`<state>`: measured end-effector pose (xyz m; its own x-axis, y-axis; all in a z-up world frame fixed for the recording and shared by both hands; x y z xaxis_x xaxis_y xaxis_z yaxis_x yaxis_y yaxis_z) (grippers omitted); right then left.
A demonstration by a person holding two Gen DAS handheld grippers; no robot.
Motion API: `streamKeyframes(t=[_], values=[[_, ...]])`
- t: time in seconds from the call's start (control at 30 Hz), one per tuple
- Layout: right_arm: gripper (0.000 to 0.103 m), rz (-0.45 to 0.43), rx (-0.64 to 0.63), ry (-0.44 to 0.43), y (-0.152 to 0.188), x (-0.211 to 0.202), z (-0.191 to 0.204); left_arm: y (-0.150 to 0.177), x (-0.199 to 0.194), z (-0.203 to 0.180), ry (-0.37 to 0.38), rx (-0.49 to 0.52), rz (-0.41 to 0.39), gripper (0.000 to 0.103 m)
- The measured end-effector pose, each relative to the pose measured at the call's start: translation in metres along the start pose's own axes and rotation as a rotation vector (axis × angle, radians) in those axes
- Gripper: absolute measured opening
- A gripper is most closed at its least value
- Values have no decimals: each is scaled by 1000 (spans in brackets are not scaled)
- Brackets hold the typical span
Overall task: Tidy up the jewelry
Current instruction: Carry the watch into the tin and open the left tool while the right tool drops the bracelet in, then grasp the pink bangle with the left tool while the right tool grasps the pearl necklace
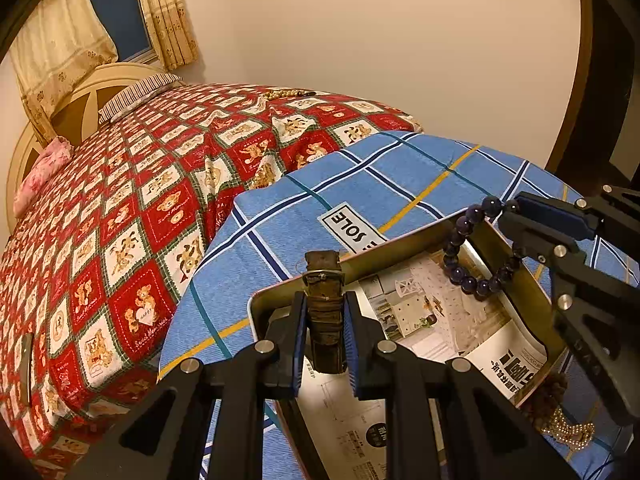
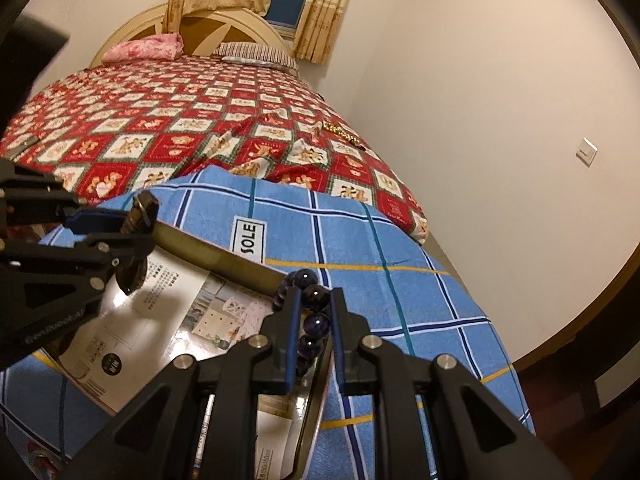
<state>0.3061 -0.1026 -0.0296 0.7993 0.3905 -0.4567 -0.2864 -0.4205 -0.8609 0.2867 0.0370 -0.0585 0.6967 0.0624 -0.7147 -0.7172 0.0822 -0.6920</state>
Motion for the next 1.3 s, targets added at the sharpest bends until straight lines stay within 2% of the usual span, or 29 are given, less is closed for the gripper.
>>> streamKeyframes(t=[0.23,0.53,0.6,0.67,0.7,0.83,1.0,1.2,1.3], values=[[16,20,51,-55,3,2,-9,-2,0,3,-1,4,-3,17],[16,39,25,-40,6,12,-6,3,11,-1,-40,35,15,19],[17,36,6,-35,8,13,-3,3,10,-5,-59,49,13,30],[30,39,-21,-8,10,14,-1,3,3,-7,-68,52,-18,65],[40,44,-23,-9,11,15,0,3,-2,-7,-77,54,-41,69],[41,49,-32,3,14,13,2,2,-16,-8,-86,64,-74,70],[43,62,-9,12,21,7,-2,9,-23,-5,-92,39,-61,70],[51,71,34,20,42,-19,-12,32,-46,-10,-99,27,-60,70],[51,83,34,25,56,-32,-13,50,-65,-15,-101,33,-79,70]])
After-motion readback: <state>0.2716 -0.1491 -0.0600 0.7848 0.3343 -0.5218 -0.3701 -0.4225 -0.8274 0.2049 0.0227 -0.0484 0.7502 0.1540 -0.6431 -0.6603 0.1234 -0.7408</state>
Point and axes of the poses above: each gripper's, at about its wrist camera, not at the fingertips, and x roughly the way its jaws point, z to its left, y to its underside, the point moved 2 cm from there along x, roughly the way its jaws point, and after that the axes turned 4 degrees about -z, right-handed, at the moved point
